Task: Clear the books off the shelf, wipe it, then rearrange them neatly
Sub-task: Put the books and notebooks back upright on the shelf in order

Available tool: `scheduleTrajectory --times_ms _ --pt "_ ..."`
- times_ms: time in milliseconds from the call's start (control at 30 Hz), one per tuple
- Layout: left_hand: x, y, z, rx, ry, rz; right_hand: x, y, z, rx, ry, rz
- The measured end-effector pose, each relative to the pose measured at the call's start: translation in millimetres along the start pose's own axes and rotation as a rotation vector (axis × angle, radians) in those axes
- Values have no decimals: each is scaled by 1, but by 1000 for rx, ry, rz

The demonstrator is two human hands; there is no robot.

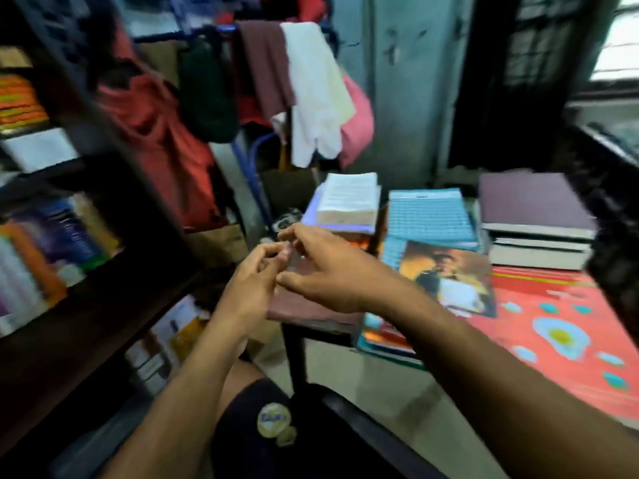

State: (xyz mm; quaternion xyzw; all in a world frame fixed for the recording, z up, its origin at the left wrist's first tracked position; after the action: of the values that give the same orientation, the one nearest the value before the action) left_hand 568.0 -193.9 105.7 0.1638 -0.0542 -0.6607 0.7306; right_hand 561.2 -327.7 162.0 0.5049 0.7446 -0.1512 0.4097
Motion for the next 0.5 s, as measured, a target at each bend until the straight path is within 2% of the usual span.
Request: scheduleTrajectory --times_ms 133,200,267,333,400,500 --pt "65 2 -10 -138 144 -201 -68 -44 66 191 -144 128" --pt "85 0 -22 -220 191 -256 -91 -66 122 423 -254 169" --pt "100 -4 -32 -274 182 -310 -98 -87 174 666 -315 124" --pt "112 -9 -39 -306 162 -360 -91 -103 207 799 -281 41" --pt "122 -14 -45 -334 139 -410 -78 -110 225 842 -137 -24" --pt "133 -18 -55 -349 130 -455 -61 -108 236 859 105 -8"
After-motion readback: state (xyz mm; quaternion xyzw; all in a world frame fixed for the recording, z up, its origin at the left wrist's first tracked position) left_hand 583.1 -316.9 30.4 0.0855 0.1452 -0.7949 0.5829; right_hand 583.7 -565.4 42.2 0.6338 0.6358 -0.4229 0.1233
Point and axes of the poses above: each hand's wrist, its own y-axis towards the middle knuckle, its own x-axis out of the palm, z = x × y, the point moved 6 cm from there along y, towards the middle knuckle, and after that the axes turned 10 degrees about x, right-handed, at the moved point
